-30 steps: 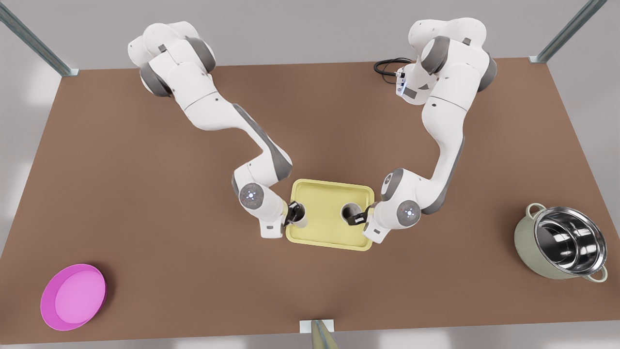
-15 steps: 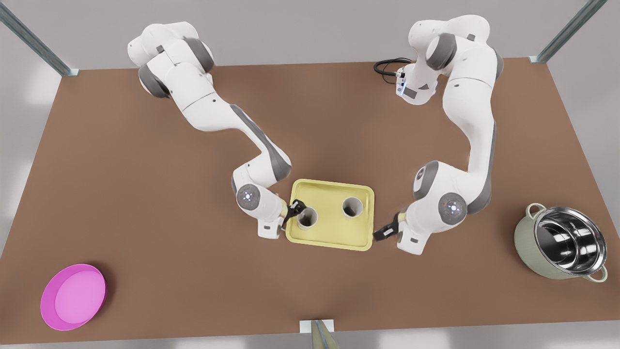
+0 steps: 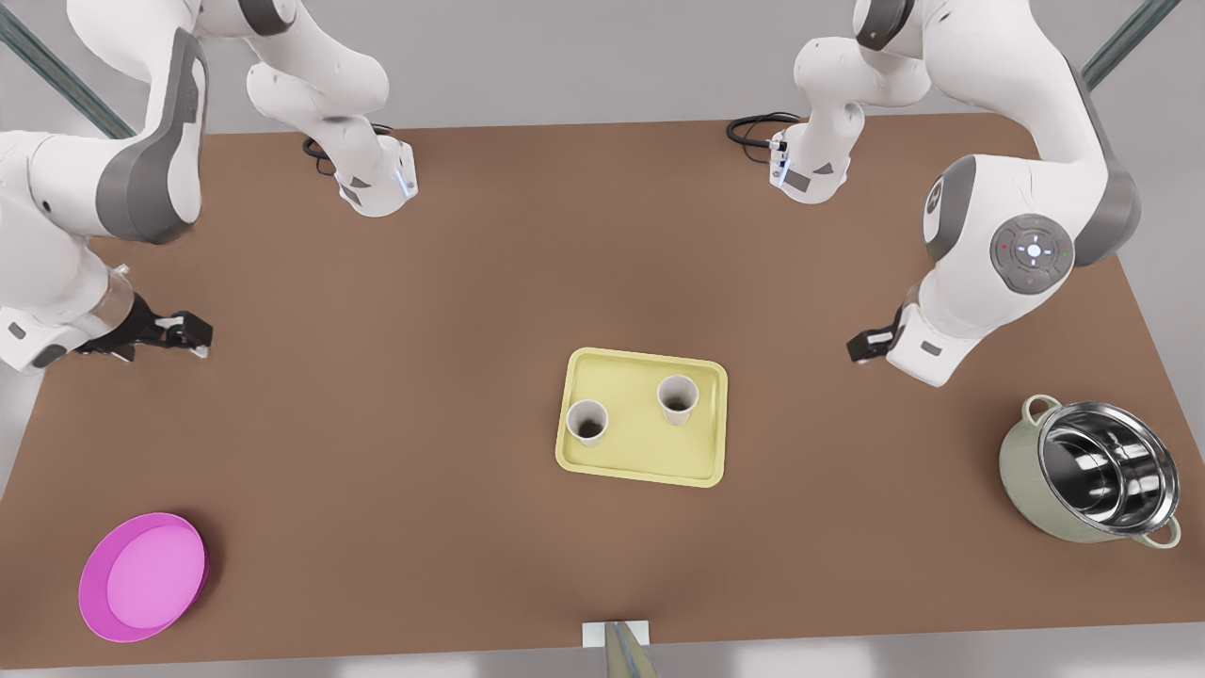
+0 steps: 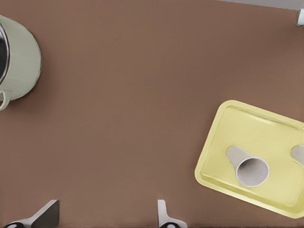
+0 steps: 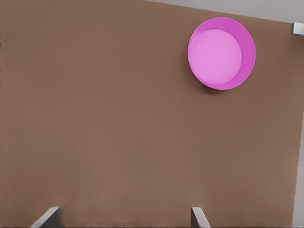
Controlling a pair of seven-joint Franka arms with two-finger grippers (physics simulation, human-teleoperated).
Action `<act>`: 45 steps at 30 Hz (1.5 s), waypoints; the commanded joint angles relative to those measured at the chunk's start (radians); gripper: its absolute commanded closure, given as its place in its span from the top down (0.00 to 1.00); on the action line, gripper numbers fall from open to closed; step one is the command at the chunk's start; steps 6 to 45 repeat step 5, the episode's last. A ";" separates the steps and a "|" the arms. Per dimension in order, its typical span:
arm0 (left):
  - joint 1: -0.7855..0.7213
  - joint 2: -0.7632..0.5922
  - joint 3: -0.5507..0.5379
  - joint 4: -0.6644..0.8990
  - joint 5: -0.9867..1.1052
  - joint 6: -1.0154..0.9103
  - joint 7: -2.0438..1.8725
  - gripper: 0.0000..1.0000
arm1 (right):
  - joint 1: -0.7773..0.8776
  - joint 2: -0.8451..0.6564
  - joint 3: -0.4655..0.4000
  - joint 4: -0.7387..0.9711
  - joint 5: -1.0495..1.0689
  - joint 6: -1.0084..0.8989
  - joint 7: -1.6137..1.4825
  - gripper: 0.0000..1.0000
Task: Use both arms to respectively pick up the white IKEA cups from the middle-left and middle-right positions, then place the white IKEA cups onto the middle-middle tray, ensuring that the cups remain upright and do not tip over
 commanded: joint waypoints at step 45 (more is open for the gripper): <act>-0.001 0.004 0.000 0.000 -0.016 -0.026 0.371 1.00 | -0.005 -0.034 0.002 -0.011 0.001 -0.118 -0.011 1.00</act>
